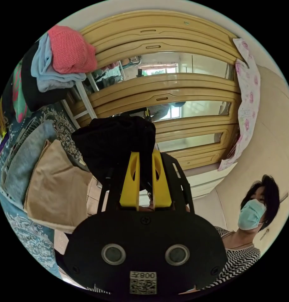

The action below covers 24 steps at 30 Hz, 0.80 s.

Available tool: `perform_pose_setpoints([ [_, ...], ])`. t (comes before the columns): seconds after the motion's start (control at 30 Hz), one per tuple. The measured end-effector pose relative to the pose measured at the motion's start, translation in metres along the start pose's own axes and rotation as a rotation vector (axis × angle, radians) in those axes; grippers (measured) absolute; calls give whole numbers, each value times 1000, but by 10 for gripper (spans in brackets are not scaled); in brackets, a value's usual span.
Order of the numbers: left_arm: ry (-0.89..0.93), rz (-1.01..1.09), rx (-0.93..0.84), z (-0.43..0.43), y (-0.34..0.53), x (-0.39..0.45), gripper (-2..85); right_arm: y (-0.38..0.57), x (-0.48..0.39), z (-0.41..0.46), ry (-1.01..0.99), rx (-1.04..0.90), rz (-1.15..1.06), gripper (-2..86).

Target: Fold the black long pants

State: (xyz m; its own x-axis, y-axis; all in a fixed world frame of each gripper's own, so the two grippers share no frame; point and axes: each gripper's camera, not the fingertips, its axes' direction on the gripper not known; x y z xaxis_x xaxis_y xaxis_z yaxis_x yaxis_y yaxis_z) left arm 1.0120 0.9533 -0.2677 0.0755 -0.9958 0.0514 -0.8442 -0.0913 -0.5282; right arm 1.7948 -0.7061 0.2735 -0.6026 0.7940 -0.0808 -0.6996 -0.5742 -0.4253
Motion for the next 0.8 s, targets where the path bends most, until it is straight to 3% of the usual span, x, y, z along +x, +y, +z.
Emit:
perform_pose_setpoints([
  [0.23,-122,19,29,96,-94,-109,72,-112,-16,-22,68,-50,24,8],
  [0.37,-370,4,-55,134,-116,-193,77,-143,-4,-13,157,-117,64,10],
  [0.5,-649,-121,-152,149,-110,-270,76,-160,66,22,401,-236,187,19],
  [0.63,-592,-125,-86,145,-98,-302,68,-148,143,68,524,-470,458,33],
  [0.8,-418,-29,-20,145,-88,-306,63,-137,120,64,504,-423,484,70],
])
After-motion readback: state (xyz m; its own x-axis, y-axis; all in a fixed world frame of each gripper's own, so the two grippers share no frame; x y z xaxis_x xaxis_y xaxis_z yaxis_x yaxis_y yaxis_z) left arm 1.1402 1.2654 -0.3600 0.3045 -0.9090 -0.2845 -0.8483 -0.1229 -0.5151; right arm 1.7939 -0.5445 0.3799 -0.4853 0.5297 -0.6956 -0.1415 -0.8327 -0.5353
